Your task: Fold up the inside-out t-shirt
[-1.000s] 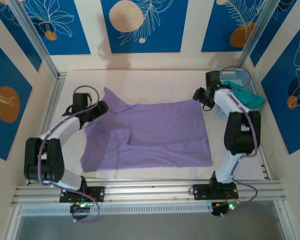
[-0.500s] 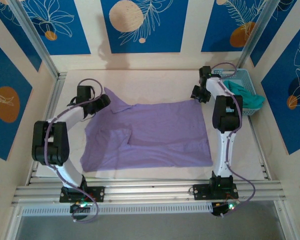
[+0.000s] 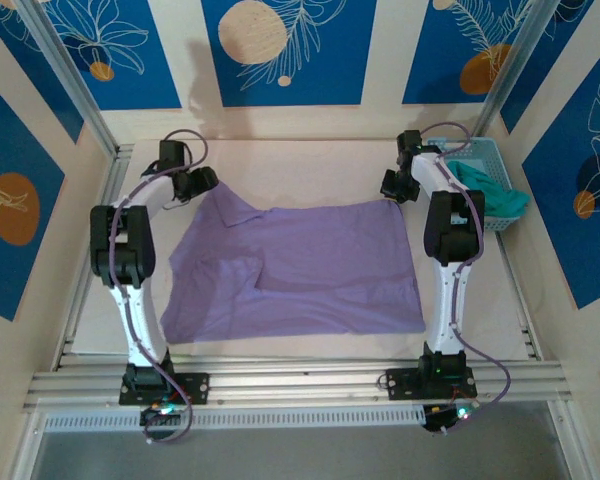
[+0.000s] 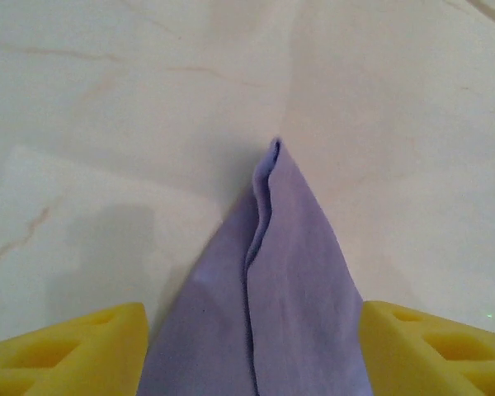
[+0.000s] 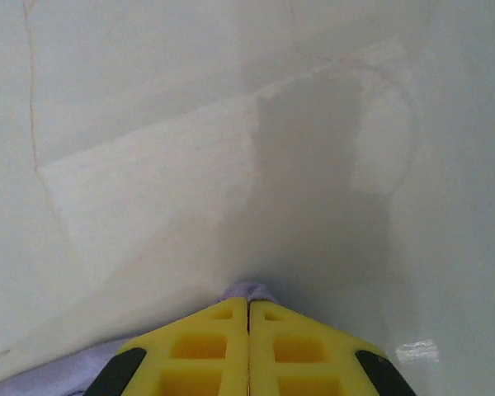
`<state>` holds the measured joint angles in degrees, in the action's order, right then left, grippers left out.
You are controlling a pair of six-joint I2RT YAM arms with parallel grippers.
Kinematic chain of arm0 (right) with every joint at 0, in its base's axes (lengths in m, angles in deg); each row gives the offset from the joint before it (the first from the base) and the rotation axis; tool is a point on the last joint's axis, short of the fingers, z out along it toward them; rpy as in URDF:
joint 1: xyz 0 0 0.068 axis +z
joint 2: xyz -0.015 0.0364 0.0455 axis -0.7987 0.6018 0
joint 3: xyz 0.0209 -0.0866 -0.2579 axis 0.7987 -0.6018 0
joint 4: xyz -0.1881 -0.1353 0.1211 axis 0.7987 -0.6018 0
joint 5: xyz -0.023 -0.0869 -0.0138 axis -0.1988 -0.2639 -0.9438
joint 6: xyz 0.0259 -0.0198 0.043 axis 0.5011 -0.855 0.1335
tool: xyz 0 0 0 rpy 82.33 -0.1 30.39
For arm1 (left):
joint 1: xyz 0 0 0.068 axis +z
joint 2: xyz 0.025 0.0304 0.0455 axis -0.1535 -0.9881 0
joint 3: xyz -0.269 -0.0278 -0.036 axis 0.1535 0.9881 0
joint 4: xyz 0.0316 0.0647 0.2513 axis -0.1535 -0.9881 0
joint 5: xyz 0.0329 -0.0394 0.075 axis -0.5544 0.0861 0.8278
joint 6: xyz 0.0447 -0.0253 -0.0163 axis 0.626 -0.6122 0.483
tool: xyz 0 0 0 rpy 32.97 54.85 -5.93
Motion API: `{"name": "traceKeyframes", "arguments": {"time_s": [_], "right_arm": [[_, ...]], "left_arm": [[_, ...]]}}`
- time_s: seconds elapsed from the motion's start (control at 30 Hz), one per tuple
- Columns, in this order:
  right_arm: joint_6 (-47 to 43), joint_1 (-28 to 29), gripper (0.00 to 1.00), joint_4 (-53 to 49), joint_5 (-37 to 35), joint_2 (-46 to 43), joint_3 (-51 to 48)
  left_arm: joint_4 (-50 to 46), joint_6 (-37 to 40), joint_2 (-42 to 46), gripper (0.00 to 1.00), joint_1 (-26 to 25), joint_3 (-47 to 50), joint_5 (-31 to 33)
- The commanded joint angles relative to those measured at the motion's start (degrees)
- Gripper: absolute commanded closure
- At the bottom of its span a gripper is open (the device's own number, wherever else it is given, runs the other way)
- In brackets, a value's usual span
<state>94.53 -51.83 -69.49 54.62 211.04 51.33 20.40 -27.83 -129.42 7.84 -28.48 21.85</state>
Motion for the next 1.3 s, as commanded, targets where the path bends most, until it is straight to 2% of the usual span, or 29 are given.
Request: {"name": "traceKeyframes", "arguments": {"time_s": [0.0, 0.2, 0.37, 0.5, 0.67, 0.77, 0.93, 1.27], "right_arm": [[-1.29, 0.50, 0.92, -1.13, 1.54, 0.45, 0.10], [-1.56, 0.46, 0.93, -0.90, 2.05, 0.53, 0.18], [-1.94, 0.59, 0.93, -0.87, 2.50, 0.55, 0.30], [-2.87, 0.59, 0.93, -0.97, 2.32, 0.22, 0.36], [-6.06, 0.76, 0.93, 0.08, 2.32, -1.57, 0.02], [-8.97, 0.93, 0.93, 1.77, 1.71, -3.85, -1.84], [-12.95, 1.20, 0.93, 6.38, 1.78, -9.83, -8.22], [-12.35, -0.37, 0.94, 11.40, 0.86, -25.53, -25.97]], "left_arm": [[-6.76, 2.97, -5.16, 0.36, 0.47, -7.09, -2.17], [-10.86, 3.63, -13.82, 0.50, 0.48, -18.99, -3.04], [-11.51, 3.78, -18.08, 0.72, 0.47, -25.05, -5.79], [-12.43, 4.87, -18.79, 0.89, 0.45, -27.50, -5.56], [-14.15, 5.59, -14.57, 0.98, 0.53, -27.13, -7.05], [-13.75, 5.24, -8.04, 1.00, 0.47, -22.06, -9.70], [-9.24, 2.45, 6.62, 1.00, 0.77, -6.46, -12.12], [-1.73, -9.89, 36.23, 1.00, 3.72, 21.91, -20.49]]}}
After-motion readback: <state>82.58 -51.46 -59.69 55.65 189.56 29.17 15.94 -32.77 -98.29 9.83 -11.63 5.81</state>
